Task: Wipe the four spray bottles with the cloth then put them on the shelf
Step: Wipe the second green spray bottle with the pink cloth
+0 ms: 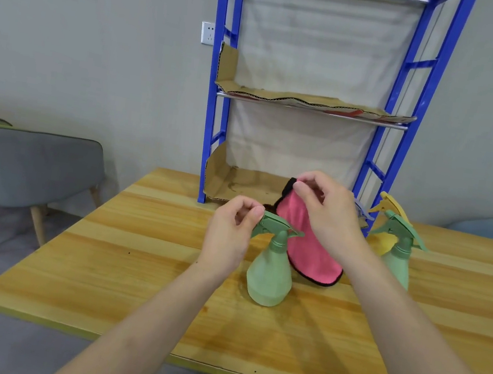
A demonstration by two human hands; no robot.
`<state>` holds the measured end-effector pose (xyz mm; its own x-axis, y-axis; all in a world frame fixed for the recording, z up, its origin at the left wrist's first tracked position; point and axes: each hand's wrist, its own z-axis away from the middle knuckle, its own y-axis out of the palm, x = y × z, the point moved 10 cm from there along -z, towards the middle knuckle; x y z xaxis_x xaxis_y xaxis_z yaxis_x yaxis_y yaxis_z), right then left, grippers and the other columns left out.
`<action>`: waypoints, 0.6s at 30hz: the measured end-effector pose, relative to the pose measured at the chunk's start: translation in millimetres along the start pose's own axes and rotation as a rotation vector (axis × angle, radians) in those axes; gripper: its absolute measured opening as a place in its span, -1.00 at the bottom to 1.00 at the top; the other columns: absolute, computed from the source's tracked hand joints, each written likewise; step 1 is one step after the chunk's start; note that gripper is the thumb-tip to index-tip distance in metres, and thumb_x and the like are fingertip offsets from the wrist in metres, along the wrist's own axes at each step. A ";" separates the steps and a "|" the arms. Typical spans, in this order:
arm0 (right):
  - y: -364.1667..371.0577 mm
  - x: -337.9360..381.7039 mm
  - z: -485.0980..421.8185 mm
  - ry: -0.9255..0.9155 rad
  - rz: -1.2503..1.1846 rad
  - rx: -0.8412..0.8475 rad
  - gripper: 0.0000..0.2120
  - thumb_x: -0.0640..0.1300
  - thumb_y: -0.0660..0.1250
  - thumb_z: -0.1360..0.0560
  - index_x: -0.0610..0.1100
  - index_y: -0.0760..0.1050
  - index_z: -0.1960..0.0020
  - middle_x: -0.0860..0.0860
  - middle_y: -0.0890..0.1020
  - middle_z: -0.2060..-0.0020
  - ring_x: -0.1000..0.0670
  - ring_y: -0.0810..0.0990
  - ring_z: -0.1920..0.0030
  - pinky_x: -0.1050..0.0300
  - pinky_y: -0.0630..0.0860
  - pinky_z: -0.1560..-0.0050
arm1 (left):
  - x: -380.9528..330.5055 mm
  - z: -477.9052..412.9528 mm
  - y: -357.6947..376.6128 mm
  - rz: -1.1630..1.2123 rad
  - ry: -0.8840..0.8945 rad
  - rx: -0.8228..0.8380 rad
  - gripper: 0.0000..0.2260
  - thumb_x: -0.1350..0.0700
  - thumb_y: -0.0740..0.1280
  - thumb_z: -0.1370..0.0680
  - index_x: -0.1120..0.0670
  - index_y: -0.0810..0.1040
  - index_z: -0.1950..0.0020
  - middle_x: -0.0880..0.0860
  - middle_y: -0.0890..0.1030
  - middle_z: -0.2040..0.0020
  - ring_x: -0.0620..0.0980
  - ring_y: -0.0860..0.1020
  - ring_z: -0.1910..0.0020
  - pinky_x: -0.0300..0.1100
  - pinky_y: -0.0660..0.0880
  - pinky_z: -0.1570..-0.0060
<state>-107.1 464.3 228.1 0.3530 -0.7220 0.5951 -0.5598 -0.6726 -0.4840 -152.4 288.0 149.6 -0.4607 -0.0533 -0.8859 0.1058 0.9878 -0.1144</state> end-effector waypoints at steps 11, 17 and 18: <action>15.8 3.5 54.7 -0.069 -0.137 0.097 -0.89 -0.15 0.34 -0.65 0.02 0.62 -0.05 0.17 0.68 -0.07 0.02 0.60 -0.17 0.06 0.49 -0.22 | 8.9 -4.2 -2.0 0.010 -0.039 -0.036 -0.91 0.09 0.36 -0.65 0.03 0.65 0.01 -0.05 0.67 0.19 -0.14 0.59 0.21 -0.24 0.52 0.11; 23.1 -4.6 53.0 -0.085 -0.064 0.108 -0.86 -0.17 0.39 -0.61 0.01 0.64 0.10 0.17 0.67 -0.08 0.07 0.61 -0.18 0.08 0.51 -0.22 | 8.3 -4.3 -3.4 0.006 -0.042 -0.031 -0.91 0.09 0.37 -0.65 0.01 0.65 0.01 -0.06 0.70 0.16 -0.12 0.63 0.14 -0.14 0.59 0.03; 24.3 -4.9 50.2 -0.071 -0.054 0.105 -0.89 -0.17 0.42 -0.59 0.01 0.59 0.08 0.17 0.67 -0.04 0.09 0.62 -0.14 0.11 0.54 -0.16 | 8.3 -4.2 -3.7 0.008 -0.046 -0.027 -0.91 0.09 0.37 -0.65 0.01 0.65 0.01 -0.06 0.70 0.15 -0.11 0.64 0.13 -0.11 0.61 0.01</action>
<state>-84.8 443.4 181.2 0.4349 -0.6917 0.5765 -0.4581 -0.7212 -0.5196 -160.3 284.5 144.5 -0.4193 -0.0516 -0.9064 0.0852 0.9918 -0.0958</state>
